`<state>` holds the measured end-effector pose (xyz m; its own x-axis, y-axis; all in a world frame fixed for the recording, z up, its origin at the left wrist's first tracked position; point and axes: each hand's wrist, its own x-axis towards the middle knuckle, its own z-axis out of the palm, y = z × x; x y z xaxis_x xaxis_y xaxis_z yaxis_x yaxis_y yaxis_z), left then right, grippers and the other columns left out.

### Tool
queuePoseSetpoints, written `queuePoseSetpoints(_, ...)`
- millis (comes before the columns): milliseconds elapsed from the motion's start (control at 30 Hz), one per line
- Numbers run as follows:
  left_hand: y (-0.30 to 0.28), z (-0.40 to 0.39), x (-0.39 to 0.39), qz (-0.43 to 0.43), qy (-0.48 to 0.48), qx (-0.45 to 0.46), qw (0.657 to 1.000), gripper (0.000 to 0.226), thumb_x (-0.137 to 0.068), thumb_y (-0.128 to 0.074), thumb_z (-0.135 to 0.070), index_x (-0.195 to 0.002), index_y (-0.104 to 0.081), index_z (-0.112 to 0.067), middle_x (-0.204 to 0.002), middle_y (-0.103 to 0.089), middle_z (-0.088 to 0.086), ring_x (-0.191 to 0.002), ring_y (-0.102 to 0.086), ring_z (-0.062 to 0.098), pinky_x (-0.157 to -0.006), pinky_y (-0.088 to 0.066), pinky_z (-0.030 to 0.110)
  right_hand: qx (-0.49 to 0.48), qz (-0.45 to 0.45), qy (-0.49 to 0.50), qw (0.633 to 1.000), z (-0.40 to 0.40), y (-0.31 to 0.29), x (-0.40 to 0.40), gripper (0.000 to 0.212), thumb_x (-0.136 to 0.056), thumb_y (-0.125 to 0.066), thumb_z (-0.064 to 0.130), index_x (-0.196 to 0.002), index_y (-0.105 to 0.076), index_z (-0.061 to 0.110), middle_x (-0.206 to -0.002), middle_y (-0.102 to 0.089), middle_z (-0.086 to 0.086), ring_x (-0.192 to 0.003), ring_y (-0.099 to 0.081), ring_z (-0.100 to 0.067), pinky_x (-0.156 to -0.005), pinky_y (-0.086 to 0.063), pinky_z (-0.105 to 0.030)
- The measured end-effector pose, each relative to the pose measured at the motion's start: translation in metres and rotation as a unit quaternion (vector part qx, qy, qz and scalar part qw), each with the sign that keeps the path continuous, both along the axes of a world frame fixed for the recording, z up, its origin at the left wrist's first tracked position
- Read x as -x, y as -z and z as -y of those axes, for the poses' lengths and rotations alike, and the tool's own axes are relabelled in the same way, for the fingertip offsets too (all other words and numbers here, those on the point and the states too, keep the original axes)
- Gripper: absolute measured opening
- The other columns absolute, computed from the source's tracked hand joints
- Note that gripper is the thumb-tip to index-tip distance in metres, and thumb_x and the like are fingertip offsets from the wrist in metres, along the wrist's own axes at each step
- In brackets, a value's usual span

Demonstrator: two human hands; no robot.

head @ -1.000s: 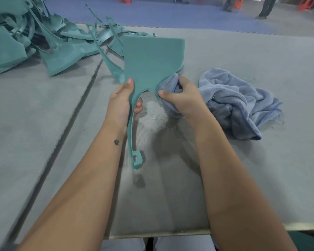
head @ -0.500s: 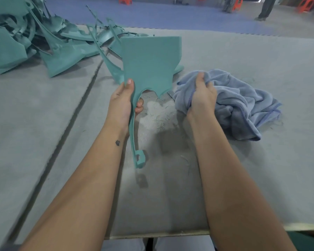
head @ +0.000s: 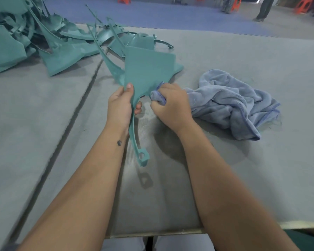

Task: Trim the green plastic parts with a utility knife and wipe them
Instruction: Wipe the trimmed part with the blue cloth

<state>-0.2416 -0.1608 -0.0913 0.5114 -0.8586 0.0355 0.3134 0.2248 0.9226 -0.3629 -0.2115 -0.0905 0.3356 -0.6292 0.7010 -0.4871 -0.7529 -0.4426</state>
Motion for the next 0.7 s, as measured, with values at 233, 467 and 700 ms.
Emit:
queuePoseSetpoints(233,0.001,0.001,-0.003,-0.036,0.003,-0.007,0.999,0.024,-0.102,-0.048,-0.019,-0.087,-0.064,-0.008,-0.059,-0.060,0.003,-0.037,-0.043,0.007,-0.036,-0.033,0.016,-0.112,-0.024,0.006,0.993,0.006,0.008,0.007,0.015,-0.090,-0.055,0.004,-0.081,-0.067,0.006,-0.080,-0.062,-0.004,-0.078,-0.049,-0.013,-0.070,-0.040,-0.032)
queuePoseSetpoints(467,-0.001,0.000,-0.016,-0.055,0.104,-0.060,0.991,0.020,-0.103,-0.043,-0.017,-0.100,-0.061,-0.009,-0.072,-0.067,0.011,-0.037,-0.040,0.004,-0.034,-0.031,0.012,-0.171,0.126,0.061,0.975,0.014,0.000,0.014,0.024,-0.097,-0.050,0.007,-0.116,-0.064,0.000,-0.120,-0.064,-0.011,-0.110,-0.055,-0.017,-0.097,-0.040,-0.025)
queuePoseSetpoints(700,-0.002,0.000,-0.019,-0.071,0.134,-0.077,0.985,0.015,-0.102,-0.044,-0.014,-0.107,-0.056,-0.007,-0.079,-0.063,0.013,-0.036,-0.037,0.002,-0.032,-0.028,0.010,-0.324,0.314,0.020,0.893,0.017,-0.010,0.021,0.025,-0.096,-0.057,0.022,-0.073,-0.060,0.012,-0.072,-0.055,0.006,-0.072,-0.051,-0.004,-0.071,-0.045,-0.026)
